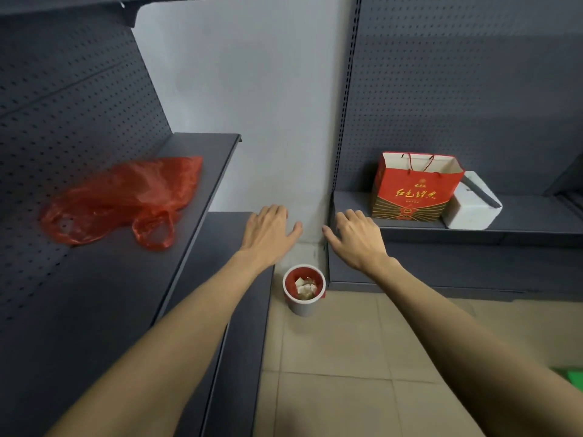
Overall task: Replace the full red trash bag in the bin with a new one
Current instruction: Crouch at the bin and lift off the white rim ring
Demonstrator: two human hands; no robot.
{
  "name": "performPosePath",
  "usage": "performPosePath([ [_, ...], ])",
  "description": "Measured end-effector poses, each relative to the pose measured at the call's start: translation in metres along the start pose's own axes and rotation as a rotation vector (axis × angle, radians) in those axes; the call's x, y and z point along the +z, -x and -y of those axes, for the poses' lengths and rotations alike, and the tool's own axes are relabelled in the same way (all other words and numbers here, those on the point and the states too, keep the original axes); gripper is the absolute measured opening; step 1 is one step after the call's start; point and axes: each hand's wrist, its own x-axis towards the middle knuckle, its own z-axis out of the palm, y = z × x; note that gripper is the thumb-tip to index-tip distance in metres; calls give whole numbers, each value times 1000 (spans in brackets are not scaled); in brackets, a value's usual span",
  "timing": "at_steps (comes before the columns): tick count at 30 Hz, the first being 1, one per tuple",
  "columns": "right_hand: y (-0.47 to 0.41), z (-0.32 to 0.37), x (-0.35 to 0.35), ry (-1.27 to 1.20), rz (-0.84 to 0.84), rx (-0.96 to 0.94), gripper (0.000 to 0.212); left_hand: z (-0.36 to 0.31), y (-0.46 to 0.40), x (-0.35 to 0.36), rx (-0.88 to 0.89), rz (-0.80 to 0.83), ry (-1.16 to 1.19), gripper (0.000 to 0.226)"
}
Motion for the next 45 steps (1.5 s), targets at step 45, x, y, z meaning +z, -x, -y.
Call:
performPosePath([
  [45, -203, -207, 668, -45, 347, 97, 42, 191, -195, 679, -165, 379, -72, 42],
])
